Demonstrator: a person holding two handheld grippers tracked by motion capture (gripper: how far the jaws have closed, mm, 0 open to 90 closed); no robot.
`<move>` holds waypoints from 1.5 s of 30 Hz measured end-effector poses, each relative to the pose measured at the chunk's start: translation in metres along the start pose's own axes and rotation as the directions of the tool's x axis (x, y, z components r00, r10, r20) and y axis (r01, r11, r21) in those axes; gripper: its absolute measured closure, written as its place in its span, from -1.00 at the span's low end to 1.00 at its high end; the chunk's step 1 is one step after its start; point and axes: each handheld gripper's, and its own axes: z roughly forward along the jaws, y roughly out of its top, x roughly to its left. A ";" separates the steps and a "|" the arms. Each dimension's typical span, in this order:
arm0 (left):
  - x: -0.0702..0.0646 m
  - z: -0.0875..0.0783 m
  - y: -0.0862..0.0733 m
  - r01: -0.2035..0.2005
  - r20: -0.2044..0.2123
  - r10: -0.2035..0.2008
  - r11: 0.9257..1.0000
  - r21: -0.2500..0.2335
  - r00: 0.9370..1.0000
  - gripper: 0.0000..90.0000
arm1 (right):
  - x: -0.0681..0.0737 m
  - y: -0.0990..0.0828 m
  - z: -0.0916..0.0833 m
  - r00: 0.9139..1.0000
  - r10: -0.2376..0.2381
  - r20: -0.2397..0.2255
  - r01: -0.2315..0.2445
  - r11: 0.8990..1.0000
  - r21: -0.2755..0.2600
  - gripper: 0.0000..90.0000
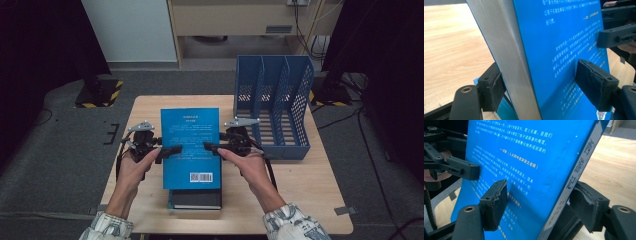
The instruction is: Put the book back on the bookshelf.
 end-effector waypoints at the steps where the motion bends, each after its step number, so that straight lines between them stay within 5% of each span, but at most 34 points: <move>1: 0.001 0.000 0.002 0.002 -0.002 -0.002 1.000 -0.005 1.000 -0.42 | -0.001 0.002 0.000 1.000 -0.007 0.003 0.007 1.000 -0.003 -0.29; 28: 0.023 0.011 0.059 -0.082 -0.086 0.079 0.996 -0.036 0.993 -0.21 | -0.025 0.056 0.010 0.993 -0.068 0.095 0.074 0.995 -0.060 -0.06; 34: 0.025 0.009 0.056 -0.067 -0.079 0.061 0.995 -0.068 0.995 -0.14 | -0.025 0.058 0.011 0.991 -0.089 0.104 0.096 0.994 -0.060 -0.01; 45: 0.000 -0.006 0.044 -0.141 -0.111 0.130 0.986 -0.094 0.985 -0.11 | -0.006 0.044 -0.010 0.983 -0.149 0.111 0.160 0.982 -0.100 0.08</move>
